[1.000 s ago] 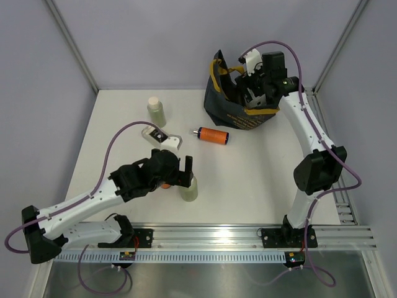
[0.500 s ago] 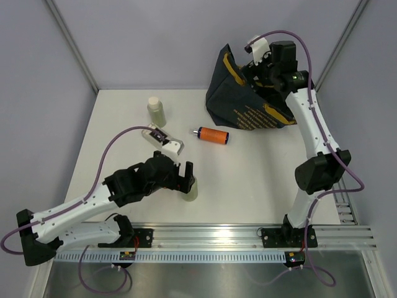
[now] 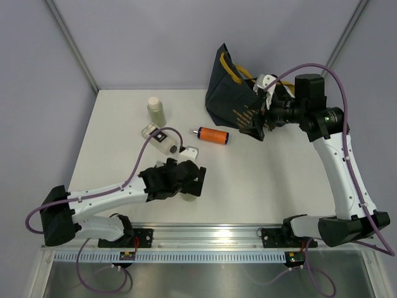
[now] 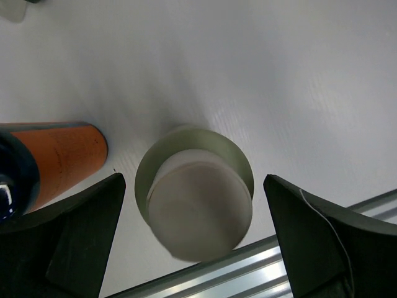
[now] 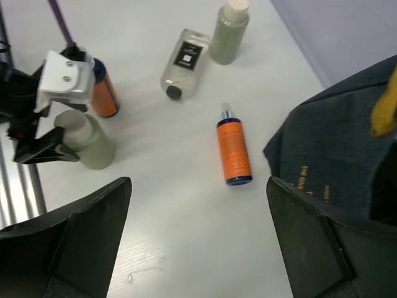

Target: Place the personal care products into the canvas bag

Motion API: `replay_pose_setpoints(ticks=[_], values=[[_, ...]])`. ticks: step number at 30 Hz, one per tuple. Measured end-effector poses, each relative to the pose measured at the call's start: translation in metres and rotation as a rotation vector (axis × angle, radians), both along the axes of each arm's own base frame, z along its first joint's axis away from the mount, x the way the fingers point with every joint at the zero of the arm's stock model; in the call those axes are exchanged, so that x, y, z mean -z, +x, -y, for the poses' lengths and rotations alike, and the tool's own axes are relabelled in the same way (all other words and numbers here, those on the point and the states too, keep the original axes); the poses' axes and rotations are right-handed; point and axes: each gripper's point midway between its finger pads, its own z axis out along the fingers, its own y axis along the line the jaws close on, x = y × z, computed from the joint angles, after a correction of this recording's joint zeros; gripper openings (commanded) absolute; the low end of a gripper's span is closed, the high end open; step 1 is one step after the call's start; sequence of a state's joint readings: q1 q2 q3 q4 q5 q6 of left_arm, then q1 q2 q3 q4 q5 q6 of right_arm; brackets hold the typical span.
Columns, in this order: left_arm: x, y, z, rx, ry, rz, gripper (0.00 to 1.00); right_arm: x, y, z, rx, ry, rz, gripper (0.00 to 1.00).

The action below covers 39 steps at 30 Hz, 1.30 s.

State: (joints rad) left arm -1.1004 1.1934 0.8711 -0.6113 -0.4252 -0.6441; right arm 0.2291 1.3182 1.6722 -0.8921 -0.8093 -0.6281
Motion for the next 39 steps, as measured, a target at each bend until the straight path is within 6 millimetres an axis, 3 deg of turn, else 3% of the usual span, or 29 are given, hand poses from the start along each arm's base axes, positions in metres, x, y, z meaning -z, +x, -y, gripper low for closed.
replay_pose_setpoints(ticks=[6,9,10,12,13,17,22,27,29,33,39], values=[[0.030,0.006,0.008,-0.037,0.051,-0.030,0.86,0.058,-0.012,0.001,-0.006,-0.016,-0.188,0.98],[0.034,0.008,0.007,-0.060,0.052,-0.023,0.68,0.064,-0.012,0.004,0.012,0.013,-0.239,0.98],[0.034,0.009,0.009,-0.069,0.040,-0.022,0.54,0.064,-0.011,0.006,0.018,0.029,-0.253,0.98],[0.035,0.012,0.012,-0.071,0.035,-0.010,0.38,0.063,-0.008,0.011,0.036,0.064,-0.273,0.98],[0.034,0.013,0.014,-0.069,0.026,-0.009,0.26,0.063,-0.007,0.013,0.045,0.080,-0.285,0.98],[0.032,0.017,0.026,-0.051,-0.040,-0.036,0.10,0.067,-0.005,0.022,0.076,0.141,-0.342,0.98],[0.027,0.031,0.048,-0.027,-0.272,-0.138,0.05,0.085,-0.010,0.030,0.095,0.211,-0.447,0.97],[0.024,0.044,0.060,-0.004,-0.541,-0.241,0.00,0.125,-0.036,0.027,0.082,0.240,-0.584,0.97],[0.015,0.051,0.068,0.014,-0.640,-0.273,0.00,0.132,-0.043,0.028,0.088,0.240,-0.600,0.97],[-0.014,0.067,0.091,0.066,-0.841,-0.306,0.00,0.120,-0.043,0.037,0.117,0.265,-0.547,0.97],[-0.081,0.101,0.123,0.142,-1.085,-0.313,0.00,0.095,-0.025,0.077,0.264,0.332,-0.473,0.96]])
